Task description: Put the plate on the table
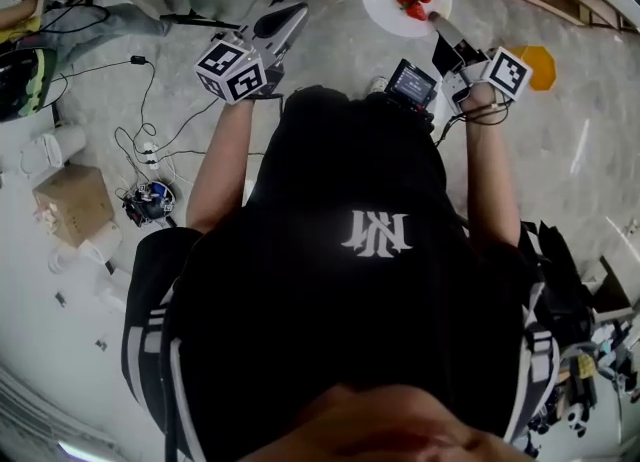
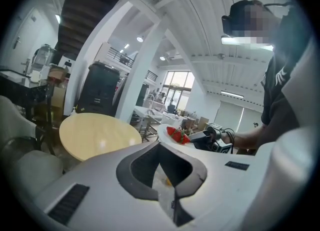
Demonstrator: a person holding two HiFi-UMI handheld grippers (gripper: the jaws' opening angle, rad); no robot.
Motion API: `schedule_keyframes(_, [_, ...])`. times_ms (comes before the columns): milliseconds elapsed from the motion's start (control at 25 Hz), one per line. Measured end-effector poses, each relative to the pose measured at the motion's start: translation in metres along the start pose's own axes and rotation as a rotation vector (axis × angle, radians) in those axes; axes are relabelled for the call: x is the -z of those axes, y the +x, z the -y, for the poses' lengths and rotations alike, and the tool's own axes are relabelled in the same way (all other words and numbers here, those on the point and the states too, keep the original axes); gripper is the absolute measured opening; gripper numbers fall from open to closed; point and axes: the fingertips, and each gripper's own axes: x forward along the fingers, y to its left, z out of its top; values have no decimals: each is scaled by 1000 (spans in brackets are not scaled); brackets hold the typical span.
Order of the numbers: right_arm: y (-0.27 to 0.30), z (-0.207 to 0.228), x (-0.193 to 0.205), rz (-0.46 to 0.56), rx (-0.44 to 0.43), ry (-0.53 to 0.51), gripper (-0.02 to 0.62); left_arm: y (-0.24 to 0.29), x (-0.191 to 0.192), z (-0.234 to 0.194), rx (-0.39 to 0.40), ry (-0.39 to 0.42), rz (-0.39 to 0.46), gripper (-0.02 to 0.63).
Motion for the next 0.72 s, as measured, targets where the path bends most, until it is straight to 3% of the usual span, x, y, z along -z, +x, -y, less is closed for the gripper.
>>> schedule_keyframes(160, [-6, 11, -11, 24, -6, 16, 14, 2, 4, 0, -11, 3, -15, 10])
schedule_keyframes(360, [0, -16, 54, 23, -8, -35, 14, -70, 21, 7, -10, 8, 51, 10])
schedule_keyframes(520, [-5, -20, 72, -2, -1, -7, 14, -84, 24, 10, -38, -15, 62, 11])
schedule_keyframes(720, [-69, -7, 103, -29, 23, 52, 14, -78, 56, 67, -46, -54, 35, 11])
